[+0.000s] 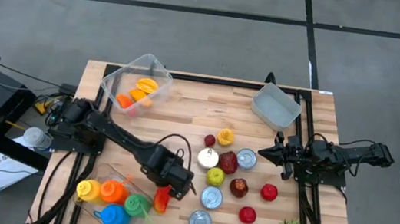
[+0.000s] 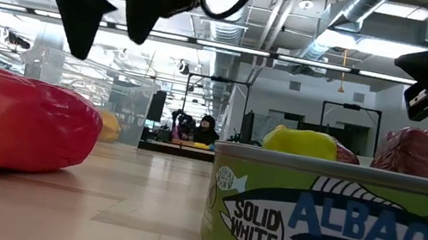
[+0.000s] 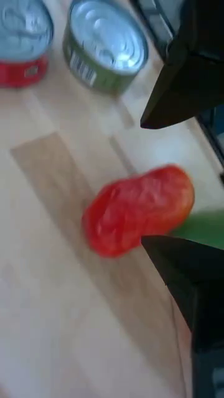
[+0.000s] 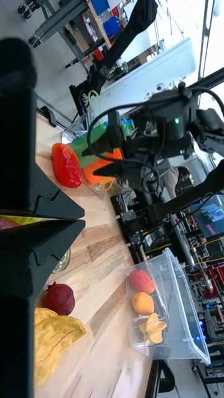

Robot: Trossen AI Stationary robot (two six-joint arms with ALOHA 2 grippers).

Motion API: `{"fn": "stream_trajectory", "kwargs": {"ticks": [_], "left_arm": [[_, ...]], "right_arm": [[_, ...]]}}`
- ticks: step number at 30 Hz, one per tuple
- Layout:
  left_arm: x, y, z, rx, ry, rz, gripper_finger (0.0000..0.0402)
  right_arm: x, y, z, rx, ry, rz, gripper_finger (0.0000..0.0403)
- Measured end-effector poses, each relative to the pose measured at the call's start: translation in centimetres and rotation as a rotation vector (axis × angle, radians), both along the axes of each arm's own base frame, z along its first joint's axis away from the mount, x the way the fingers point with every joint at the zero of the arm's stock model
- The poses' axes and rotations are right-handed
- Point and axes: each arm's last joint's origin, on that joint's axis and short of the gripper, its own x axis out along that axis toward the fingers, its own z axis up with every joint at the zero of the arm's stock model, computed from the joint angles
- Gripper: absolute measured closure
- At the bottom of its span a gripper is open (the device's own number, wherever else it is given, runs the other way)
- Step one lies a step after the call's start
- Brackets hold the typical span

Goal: Pick & Place Food Item
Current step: Put the red mango into the white bin

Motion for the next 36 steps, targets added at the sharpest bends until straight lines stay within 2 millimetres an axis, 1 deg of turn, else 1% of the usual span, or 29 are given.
{"fn": "stream_trajectory", "kwargs": {"ticks": [3,5,9,14,17,27,31,36], "left_arm": [[0.0,-0.9,-0.3,-0.002,-0.014,0.023,0.0119],[-0.1,-1.1,-0.5,0.023,-0.014,0.029,0.0119],[-0.4,-0.5,-1.1,0.048,0.01,0.04,0.0119],[-0.2,-0.3,-1.9,0.011,-0.002,0.045,0.0119],[-0.1,-0.5,-1.8,-0.017,-0.01,0.038,0.0119],[-0.2,-0.5,-1.8,-0.018,0.003,0.058,0.0119],[-0.3,-0.8,-1.9,-0.017,0.004,0.052,0.013],[0.2,-1.1,-2.8,-0.033,0.014,0.045,0.0154]], "right_arm": [[0.0,0.0,0.0,0.0,0.0,0.0,0.0393],[0.0,0.0,0.0,0.0,0.0,0.0,0.0393],[0.0,0.0,0.0,0.0,0.0,0.0,0.0393],[0.0,0.0,0.0,0.0,0.0,0.0,0.0393],[0.0,0.0,0.0,0.0,0.001,0.0,0.0393],[0.0,0.0,0.0,0.0,0.001,0.001,0.0393],[0.0,0.0,0.0,0.0,0.001,0.0,0.0393],[0.0,0.0,0.0,0.0,0.001,0.0,0.0393]]}}
